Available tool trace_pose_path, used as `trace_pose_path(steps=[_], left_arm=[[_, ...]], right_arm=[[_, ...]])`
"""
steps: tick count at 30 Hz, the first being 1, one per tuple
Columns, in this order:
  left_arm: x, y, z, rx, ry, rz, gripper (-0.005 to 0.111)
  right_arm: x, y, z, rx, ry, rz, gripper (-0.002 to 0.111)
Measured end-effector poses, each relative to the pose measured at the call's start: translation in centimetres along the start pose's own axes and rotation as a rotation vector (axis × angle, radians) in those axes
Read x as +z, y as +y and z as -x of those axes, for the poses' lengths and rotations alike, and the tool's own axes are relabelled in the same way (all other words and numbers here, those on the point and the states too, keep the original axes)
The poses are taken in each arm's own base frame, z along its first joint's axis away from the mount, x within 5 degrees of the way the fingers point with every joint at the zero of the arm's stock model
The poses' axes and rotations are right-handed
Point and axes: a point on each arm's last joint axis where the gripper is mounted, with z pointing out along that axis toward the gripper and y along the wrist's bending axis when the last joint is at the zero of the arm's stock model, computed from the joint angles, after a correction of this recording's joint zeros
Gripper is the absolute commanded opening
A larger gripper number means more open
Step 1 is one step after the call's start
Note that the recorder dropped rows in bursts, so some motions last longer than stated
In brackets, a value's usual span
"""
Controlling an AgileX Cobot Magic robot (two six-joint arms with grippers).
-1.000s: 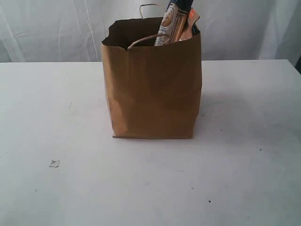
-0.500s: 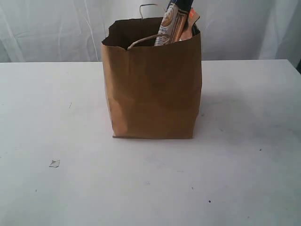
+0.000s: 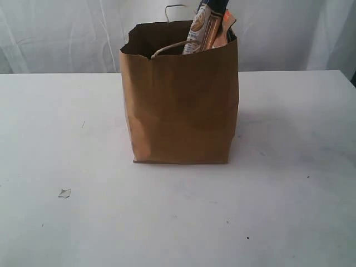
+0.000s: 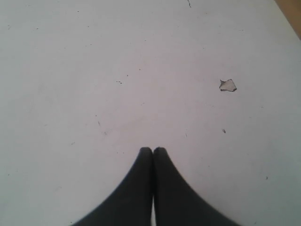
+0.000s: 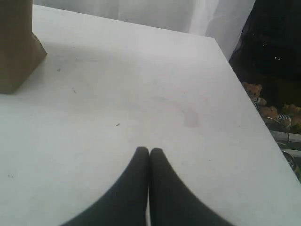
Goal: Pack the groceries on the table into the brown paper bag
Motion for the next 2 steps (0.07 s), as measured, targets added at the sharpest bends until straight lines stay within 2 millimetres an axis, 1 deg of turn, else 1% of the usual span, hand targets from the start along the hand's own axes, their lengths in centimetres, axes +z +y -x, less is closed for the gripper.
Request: trace_pose_path(steps=[2], left_arm=[[0.00,0.00,0.00,0.000,0.000,0.000,0.000]], right_arm=[[0.00,0.00,0.00,0.000,0.000,0.000,0.000]])
